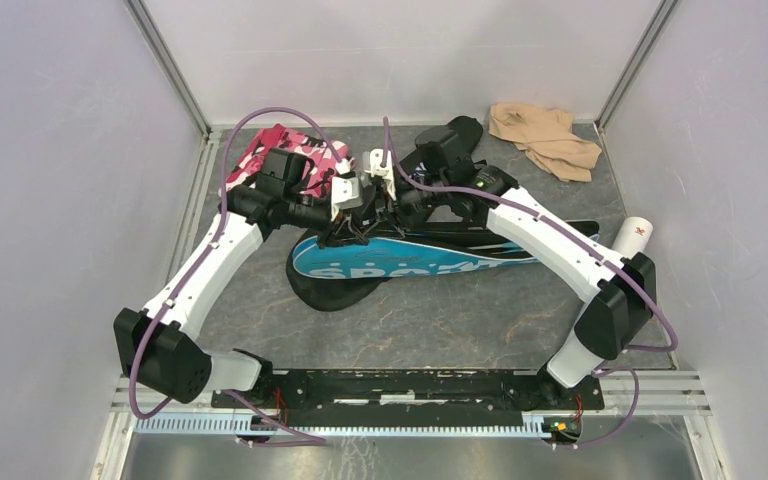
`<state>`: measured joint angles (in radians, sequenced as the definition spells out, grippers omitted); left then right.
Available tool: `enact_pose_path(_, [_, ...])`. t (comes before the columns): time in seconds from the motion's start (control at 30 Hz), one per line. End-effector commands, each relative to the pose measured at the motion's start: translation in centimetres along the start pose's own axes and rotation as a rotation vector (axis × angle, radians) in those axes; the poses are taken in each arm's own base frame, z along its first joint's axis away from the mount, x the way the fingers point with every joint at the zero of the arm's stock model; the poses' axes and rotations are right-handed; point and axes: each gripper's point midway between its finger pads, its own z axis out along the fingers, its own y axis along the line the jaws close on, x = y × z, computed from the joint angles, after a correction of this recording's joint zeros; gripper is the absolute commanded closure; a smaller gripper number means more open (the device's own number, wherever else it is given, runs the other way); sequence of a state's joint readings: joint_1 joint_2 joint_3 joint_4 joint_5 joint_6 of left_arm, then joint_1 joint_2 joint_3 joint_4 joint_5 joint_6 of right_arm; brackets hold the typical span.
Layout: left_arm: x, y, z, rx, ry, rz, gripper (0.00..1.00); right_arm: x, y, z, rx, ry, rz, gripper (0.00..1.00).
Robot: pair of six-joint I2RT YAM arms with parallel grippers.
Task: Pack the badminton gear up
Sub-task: Zip the racket bag at the center of the board.
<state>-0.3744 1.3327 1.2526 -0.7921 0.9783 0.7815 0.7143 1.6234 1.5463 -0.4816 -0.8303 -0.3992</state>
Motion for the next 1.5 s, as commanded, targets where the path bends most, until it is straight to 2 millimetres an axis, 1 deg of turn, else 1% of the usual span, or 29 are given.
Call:
enact_pose_path(0.0, [-1.5,-0.2,-0.1,0.01,-0.056,0.007,0.98,-1.5,0.1,-0.1,-0.005,-0.013,-0.053,0.57])
enact_pose_path(0.13, [-1.6,-0.2,-0.1,0.01,-0.057,0.004,0.98,-0.9,0.1,0.0,-0.005,0.011,-0.066,0.66])
enact_pose_path(0.33, [-1.7,-0.2,-0.1,0.01,-0.059,-0.006,0.98,0.6,0.1,0.3,-0.007,0.057,-0.065,0.7])
enact_pose_path(0.4, [-1.7,-0.2,-0.1,0.01,-0.058,-0.007,0.98,0.6,0.1,0.3,-0.009,0.056,-0.063,0.73])
enact_pose_path(0.57, [-1.5,-0.1,-0.2,0.0,-0.049,-0.007,0.98,-0.3,-0.4,-0.2,0.043,0.041,-0.072,0.93])
enact_pose_path(0.63, [-1.3,-0.1,-0.2,-0.004,-0.046,-0.007,0.98,-0.6,-0.7,-0.6,0.074,0.035,-0.078,1.0])
enact_pose_path(0.83, [-1.2,0.0,-0.4,-0.01,-0.047,-0.019,0.98,-0.7,-1.4,-2.1,0.132,0.026,-0.086,1.0])
enact_pose_path(1.0, [-1.1,0.1,-0.6,-0.013,-0.048,-0.031,0.98,-0.1,-2.3,-3.6,0.153,-0.003,-0.046,1.0])
enact_pose_path(1.1, [-1.0,0.2,-0.7,-0.014,-0.047,-0.035,0.98,0.5,-2.3,-4.1,0.122,-0.023,-0.011,1.0])
enact_pose_path(1.27, [-0.9,0.1,-0.6,-0.006,-0.05,-0.046,0.98,1.3,-1.3,-3.9,0.014,-0.06,0.042,1.0])
enact_pose_path(1.47, [-0.8,0.1,-0.5,0.002,-0.053,-0.065,0.98,2.0,-0.9,-3.6,-0.015,-0.073,0.047,0.99])
